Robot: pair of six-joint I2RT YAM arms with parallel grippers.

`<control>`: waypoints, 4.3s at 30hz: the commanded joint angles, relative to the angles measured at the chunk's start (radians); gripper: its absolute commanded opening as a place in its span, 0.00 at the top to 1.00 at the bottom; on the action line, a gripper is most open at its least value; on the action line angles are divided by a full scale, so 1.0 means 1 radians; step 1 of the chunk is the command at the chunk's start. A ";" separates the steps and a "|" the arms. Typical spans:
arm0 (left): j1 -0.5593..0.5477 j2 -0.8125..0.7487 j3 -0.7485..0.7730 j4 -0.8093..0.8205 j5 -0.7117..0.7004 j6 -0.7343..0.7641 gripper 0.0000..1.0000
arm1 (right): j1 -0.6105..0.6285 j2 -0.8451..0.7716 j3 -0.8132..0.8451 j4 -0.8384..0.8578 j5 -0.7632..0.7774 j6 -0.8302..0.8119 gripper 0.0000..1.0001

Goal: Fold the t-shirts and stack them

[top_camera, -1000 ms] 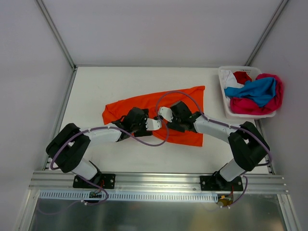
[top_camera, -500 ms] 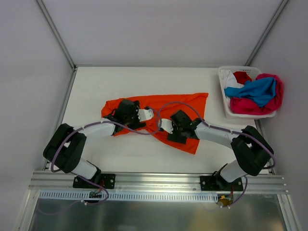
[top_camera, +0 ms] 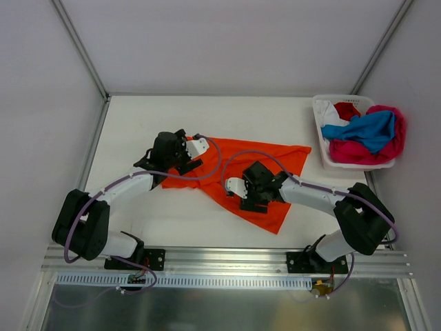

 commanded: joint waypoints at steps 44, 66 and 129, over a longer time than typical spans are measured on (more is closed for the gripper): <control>-0.031 0.091 0.103 -0.185 0.246 -0.096 0.35 | 0.014 0.058 -0.039 -0.115 0.063 0.047 0.24; -0.022 0.125 0.172 -0.185 0.162 -0.113 1.00 | 0.016 0.064 -0.035 -0.118 0.073 0.054 0.24; 0.111 -0.202 0.219 -0.174 -0.164 -0.047 1.00 | -0.156 0.168 0.290 -0.002 0.241 -0.070 0.23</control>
